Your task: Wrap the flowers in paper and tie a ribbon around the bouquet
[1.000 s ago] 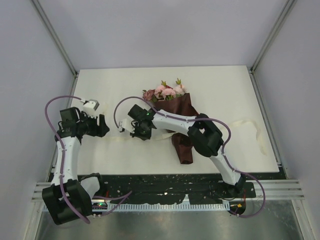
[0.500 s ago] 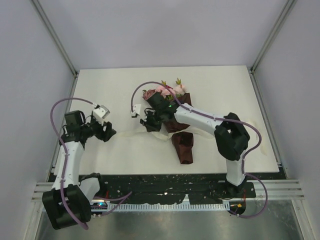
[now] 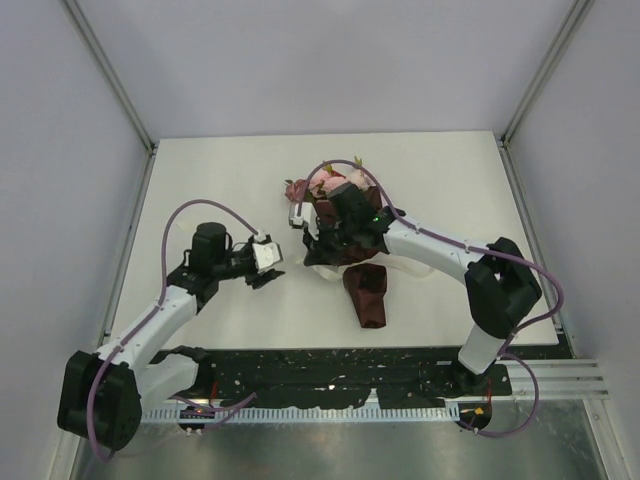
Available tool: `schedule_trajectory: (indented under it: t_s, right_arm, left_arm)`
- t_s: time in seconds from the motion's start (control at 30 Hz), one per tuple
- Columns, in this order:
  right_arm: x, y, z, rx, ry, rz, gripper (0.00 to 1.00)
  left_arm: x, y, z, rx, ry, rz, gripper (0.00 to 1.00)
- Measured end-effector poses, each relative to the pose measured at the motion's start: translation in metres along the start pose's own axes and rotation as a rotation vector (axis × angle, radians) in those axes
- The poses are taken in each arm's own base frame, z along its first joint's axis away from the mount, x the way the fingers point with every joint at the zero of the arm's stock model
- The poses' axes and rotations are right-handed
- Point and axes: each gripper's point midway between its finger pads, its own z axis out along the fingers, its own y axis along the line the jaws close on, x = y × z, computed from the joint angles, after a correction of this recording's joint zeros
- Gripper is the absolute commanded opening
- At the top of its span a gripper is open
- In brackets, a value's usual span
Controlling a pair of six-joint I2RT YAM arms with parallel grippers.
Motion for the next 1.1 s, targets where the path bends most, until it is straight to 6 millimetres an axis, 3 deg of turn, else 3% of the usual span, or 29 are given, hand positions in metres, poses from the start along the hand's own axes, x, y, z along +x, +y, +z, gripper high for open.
schedule_trajectory:
  t_s: [0.13,0.27,0.4,0.5,0.6,0.67,0.73,0.83,0.93,1.1]
  right_arm:
    - [-0.008,0.005,-0.009,-0.006,-0.043,-0.013,0.06]
    - [-0.020,0.009,-0.017,-0.008,-0.087,-0.032,0.06]
    - [-0.024,0.011,-0.019,-0.013,-0.103,-0.041,0.06]
    - [-0.022,0.012,-0.019,-0.014,-0.103,-0.040,0.07]
    - [-0.018,0.011,-0.019,-0.013,-0.095,-0.030,0.53]
    - [-0.015,0.008,-0.022,-0.005,-0.088,-0.004,0.67]
    - [-0.011,0.003,-0.029,0.005,-0.074,0.039,0.68]
    - [-0.001,-0.018,-0.052,0.052,-0.048,0.139,0.68]
    - [0.021,-0.043,-0.087,0.125,-0.019,0.261,0.68]
    - [0.074,-0.069,-0.151,0.244,0.044,0.445,0.66]
  left_arm:
    - [-0.007,-0.007,0.020,0.046,-0.018,0.047,0.59]
    - [-0.013,-0.011,0.033,0.067,-0.032,0.085,0.49]
    - [-0.018,-0.009,0.039,0.061,-0.035,0.107,0.29]
    - [-0.021,-0.004,0.041,0.045,-0.035,0.112,0.04]
    - [-0.028,0.004,0.040,0.024,-0.040,0.121,0.00]
    - [-0.032,0.009,0.039,0.008,-0.039,0.123,0.00]
    - [-0.032,0.013,0.038,-0.011,-0.034,0.110,0.00]
    - [-0.026,0.018,0.035,-0.036,-0.010,0.060,0.00]
    - [-0.022,0.031,0.030,-0.082,0.014,-0.024,0.00]
    - [-0.017,0.076,0.014,-0.213,0.028,-0.186,0.00]
